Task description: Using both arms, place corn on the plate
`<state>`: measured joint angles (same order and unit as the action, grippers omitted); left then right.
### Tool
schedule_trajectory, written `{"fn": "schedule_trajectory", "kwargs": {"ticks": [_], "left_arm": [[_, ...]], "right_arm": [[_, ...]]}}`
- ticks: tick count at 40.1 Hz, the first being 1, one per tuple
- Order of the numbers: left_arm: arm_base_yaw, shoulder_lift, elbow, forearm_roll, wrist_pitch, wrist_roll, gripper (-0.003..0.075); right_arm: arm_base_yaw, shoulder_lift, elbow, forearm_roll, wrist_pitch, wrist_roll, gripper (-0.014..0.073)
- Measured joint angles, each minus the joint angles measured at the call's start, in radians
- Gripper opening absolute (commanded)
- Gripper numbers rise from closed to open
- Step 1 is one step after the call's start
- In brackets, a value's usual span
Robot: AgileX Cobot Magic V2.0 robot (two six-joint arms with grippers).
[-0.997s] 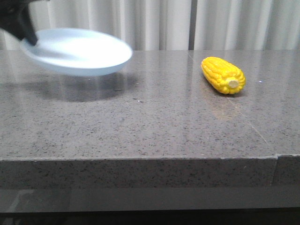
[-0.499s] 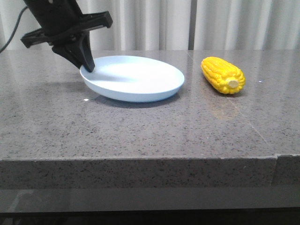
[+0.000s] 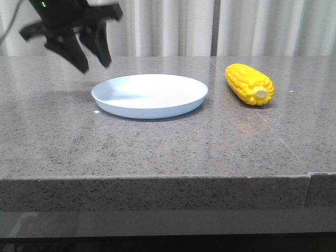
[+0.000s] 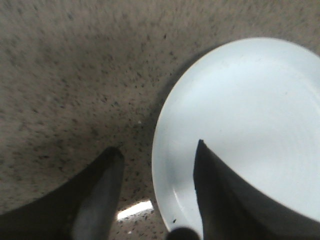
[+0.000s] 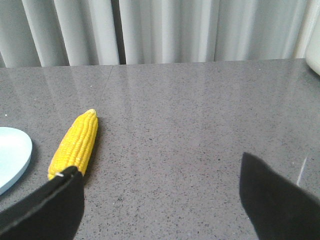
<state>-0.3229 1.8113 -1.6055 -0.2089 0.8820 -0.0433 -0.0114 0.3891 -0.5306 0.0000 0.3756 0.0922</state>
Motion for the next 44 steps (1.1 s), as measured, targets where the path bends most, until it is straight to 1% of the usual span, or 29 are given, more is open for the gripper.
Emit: {"fn": "schedule_trajectory", "kwargs": {"ticks": [4, 9, 15, 22, 29, 36, 44], "left_arm": [[0.002, -0.092, 0.0, 0.059, 0.004, 0.002, 0.0112], [0.035, -0.202, 0.024, 0.103, 0.01, 0.002, -0.0014], [0.117, -0.325, 0.106, 0.119, 0.01, 0.002, -0.002], [0.212, -0.49, 0.27, 0.16, -0.018, 0.002, -0.002], [0.224, -0.711, 0.479, 0.182, -0.16, 0.01, -0.002], [0.224, -0.983, 0.746, 0.202, -0.343, 0.049, -0.002], [0.224, -1.288, 1.004, 0.22, -0.439, 0.065, -0.002]], "right_arm": [[0.0, 0.0, 0.0, 0.0, 0.0, 0.0, 0.0652], [0.0, 0.0, 0.0, 0.0, 0.0, 0.0, 0.0652], [0.0, 0.0, 0.0, 0.0, 0.0, 0.0, 0.0652], [0.0, 0.0, 0.0, 0.0, 0.0, 0.0, 0.0652], [0.0, 0.0, 0.0, 0.0, 0.0, 0.0, 0.0652], [0.0, 0.0, 0.0, 0.0, 0.0, 0.0, 0.0652], [0.0, 0.0, 0.0, 0.0, 0.0, 0.0, 0.0652]]}}
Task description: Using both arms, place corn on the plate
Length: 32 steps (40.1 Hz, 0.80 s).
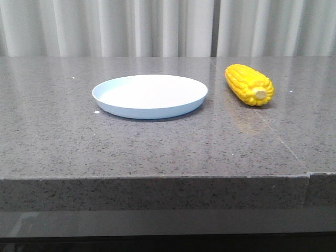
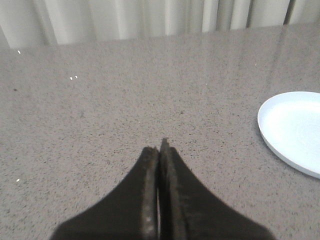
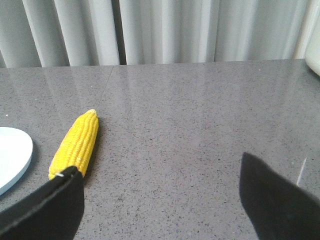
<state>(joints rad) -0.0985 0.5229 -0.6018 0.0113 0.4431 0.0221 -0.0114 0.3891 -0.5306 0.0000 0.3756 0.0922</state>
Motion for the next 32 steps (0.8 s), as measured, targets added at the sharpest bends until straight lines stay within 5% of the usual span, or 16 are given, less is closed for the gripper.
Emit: {"fn": "schedule_trajectory", "kwargs": {"ticks": [14, 32], "left_arm": [[0.0, -0.383, 0.185, 0.038, 0.001, 0.0, -0.002], [0.0, -0.416, 0.191, 0.039, 0.001, 0.002, -0.002]], "right_arm": [[0.0, 0.0, 0.0, 0.0, 0.0, 0.0, 0.0652], [0.0, 0.046, -0.013, 0.0, -0.046, 0.0, 0.0652]]}}
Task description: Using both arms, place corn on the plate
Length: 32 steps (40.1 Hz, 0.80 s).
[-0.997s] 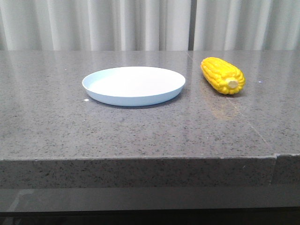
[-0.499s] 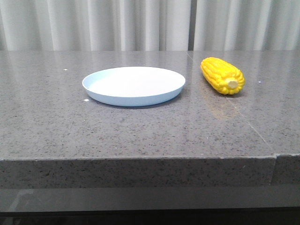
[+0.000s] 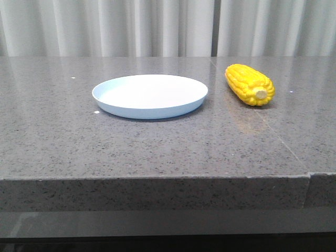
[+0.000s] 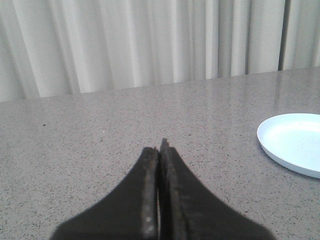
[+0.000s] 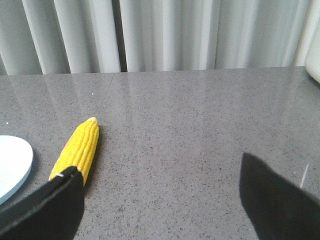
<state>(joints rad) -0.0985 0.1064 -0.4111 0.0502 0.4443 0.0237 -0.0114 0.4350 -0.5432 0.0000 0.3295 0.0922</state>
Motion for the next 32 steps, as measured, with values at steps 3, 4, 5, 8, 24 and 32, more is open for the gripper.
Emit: {"fn": "schedule_trajectory", "kwargs": {"ticks": [3, 4, 5, 8, 24, 32], "left_arm": [[0.0, 0.0, 0.0, 0.0, 0.0, 0.0, -0.002], [0.0, 0.0, 0.0, 0.0, 0.0, 0.0, -0.002], [0.0, 0.0, 0.0, 0.0, 0.0, 0.0, -0.002], [0.0, 0.0, 0.0, 0.0, 0.0, 0.0, -0.002], [0.0, 0.0, 0.0, 0.0, 0.0, 0.0, -0.002], [0.0, 0.0, 0.0, 0.0, 0.0, 0.0, -0.002]], "right_arm": [[0.0, 0.085, -0.038, 0.0, -0.002, 0.0, 0.0652], [0.0, 0.112, -0.051, 0.0, -0.003, 0.0, 0.0652], [0.0, 0.149, -0.069, 0.0, -0.003, 0.0, 0.0652], [0.0, 0.259, -0.124, 0.006, -0.003, 0.0, 0.0652], [0.105, 0.761, -0.448, 0.092, 0.146, 0.0, 0.0652], [0.195, 0.997, -0.654, 0.151, 0.294, 0.0, 0.0652]]}}
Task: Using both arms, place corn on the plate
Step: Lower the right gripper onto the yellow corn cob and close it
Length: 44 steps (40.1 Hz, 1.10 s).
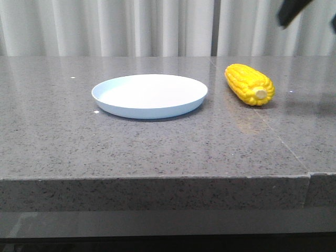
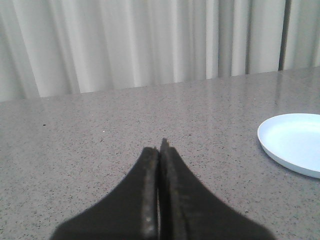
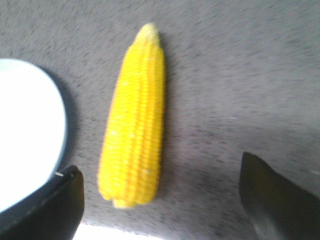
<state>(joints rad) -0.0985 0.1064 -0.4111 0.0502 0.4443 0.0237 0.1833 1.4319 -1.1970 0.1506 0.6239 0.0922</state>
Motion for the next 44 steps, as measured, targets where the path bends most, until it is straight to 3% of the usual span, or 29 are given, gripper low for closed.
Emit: {"fn": "schedule_trajectory", "kwargs": {"ticks": [11, 22, 36, 44], "left_arm": [[0.0, 0.0, 0.0, 0.0, 0.0, 0.0, -0.002], [0.0, 0.0, 0.0, 0.0, 0.0, 0.0, -0.002], [0.0, 0.0, 0.0, 0.0, 0.0, 0.0, -0.002], [0.0, 0.0, 0.0, 0.002, 0.0, 0.0, -0.002]], "right_arm": [[0.029, 0.259, -0.216, 0.025, 0.086, 0.0, 0.0652], [0.029, 0.426, -0.318, 0.028, 0.116, 0.0, 0.0638], [0.029, 0.448, -0.335, 0.033, 0.137, 0.0, 0.0205], [0.029, 0.426, -0.335, 0.033, 0.147, 0.0, 0.0171]]}}
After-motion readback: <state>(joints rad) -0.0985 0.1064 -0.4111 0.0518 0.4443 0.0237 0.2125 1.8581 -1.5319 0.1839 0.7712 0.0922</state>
